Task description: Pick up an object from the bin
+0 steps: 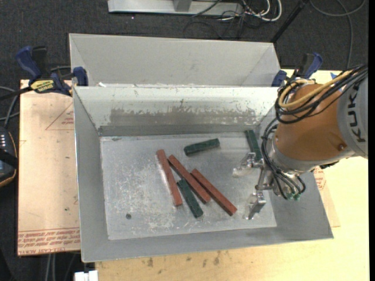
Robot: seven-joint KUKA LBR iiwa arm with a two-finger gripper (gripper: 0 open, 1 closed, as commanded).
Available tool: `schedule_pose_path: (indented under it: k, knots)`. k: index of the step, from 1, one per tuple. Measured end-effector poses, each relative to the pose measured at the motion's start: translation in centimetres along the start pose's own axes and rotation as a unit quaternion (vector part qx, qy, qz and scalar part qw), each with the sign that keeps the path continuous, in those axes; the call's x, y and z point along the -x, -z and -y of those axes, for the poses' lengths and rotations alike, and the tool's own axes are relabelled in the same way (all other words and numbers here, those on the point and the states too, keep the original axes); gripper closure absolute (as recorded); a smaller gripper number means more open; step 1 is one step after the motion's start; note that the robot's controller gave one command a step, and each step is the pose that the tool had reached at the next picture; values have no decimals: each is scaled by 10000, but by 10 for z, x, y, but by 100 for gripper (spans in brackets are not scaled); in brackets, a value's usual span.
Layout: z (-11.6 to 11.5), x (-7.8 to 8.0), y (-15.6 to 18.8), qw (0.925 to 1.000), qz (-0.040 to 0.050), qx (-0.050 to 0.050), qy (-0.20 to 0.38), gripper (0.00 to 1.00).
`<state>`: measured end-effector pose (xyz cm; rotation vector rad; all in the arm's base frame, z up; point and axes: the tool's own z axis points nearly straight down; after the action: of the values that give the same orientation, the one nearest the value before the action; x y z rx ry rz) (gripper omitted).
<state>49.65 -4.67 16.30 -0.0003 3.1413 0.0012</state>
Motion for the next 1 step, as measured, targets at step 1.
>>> schedule_pose_path:
  k: [1]
  knots:
    - [-16, 0, -70, 9988, 20, 2, -481, 0]
